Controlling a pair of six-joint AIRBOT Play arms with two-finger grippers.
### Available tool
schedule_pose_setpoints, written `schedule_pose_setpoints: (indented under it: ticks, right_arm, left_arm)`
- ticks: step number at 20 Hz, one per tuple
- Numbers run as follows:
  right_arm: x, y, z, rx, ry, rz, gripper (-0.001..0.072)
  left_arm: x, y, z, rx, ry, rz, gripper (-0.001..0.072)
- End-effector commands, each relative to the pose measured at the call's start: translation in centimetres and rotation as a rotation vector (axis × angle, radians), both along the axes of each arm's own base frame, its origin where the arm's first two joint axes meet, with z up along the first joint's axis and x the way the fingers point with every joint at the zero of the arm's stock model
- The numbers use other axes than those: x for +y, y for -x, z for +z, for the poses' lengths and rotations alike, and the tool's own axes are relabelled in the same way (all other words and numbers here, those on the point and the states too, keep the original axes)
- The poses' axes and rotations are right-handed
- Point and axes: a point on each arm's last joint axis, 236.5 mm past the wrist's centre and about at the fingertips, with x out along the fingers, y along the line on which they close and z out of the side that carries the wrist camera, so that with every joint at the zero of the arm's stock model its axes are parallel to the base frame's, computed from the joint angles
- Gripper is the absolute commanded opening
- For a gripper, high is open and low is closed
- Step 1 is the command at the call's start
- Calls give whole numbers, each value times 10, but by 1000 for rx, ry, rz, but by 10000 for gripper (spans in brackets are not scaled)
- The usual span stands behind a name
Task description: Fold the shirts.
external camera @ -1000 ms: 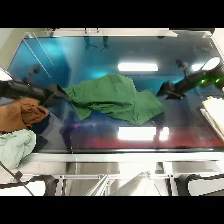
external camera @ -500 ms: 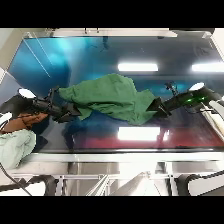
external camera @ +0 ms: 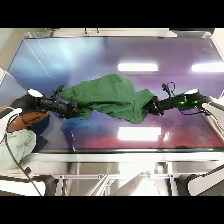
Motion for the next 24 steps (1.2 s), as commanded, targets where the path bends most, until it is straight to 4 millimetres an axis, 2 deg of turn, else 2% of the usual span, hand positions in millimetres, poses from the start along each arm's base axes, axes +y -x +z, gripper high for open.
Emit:
schedule_pose_setpoints:
  ticks: [1,2,3,4,5,6,7,8,9,10,12,13,14,15,16,17,18,20,22,24]
  right_arm:
    - [12,-6,15,-30,-72,-10,56]
    - [15,-5,20,-34,-94,-3,18]
    - [18,-1,29,-46,-123,21,18]
    - [20,5,43,-59,-157,52,17]
    - [23,10,65,-91,-201,83,17]
    - [25,14,102,-143,-271,108,17]
    - [26,16,147,-229,-354,125,17]
    - [22,15,209,-361,-453,125,17]
    - [15,15,279,-531,-543,109,17]
    - [7,20,344,-701,-593,92,17]
    - [-3,52,459,-1055,-550,93,17]
    - [-4,69,506,-1222,-472,72,17]
    - [-4,86,545,-1382,-388,45,17]
    - [-6,100,576,-1526,-259,-3,18]
    - [-13,103,595,-1622,-99,-76,17]
    - [-26,99,606,-1674,71,-166,17]
    - [-41,93,609,-1673,204,-256,17]
    - [-57,77,591,-1589,314,-303,17]
    - [-67,38,545,-1437,369,-282,17]
    - [-79,-16,466,-1187,409,-247,17]
  left_arm:
    - [-2,-14,-7,-6,14,-17,10]
    - [-4,-10,-7,13,30,-31,12]
    - [-8,-4,-1,33,52,-55,12]
    - [-13,4,13,41,80,-95,12]
    - [-16,10,33,26,102,-136,11]
    - [-19,15,63,-9,120,-176,11]
    - [-23,18,98,-65,138,-213,12]
    - [-28,20,146,-160,161,-250,12]
    - [-32,19,200,-288,184,-264,12]
    - [-35,19,270,-468,206,-253,12]
    - [-24,30,419,-918,175,-164,13]
    - [-6,43,488,-1151,83,-77,13]
    - [16,67,554,-1378,-41,35,16]
    - [39,91,599,-1539,-197,140,20]
    - [68,116,630,-1647,-395,260,20]
    - [87,134,645,-1679,-510,362,21]
    - [93,143,645,-1672,-568,392,22]
    - [94,129,613,-1560,-521,357,22]
    - [104,96,568,-1420,-373,346,22]
    - [111,58,497,-1213,-249,286,22]
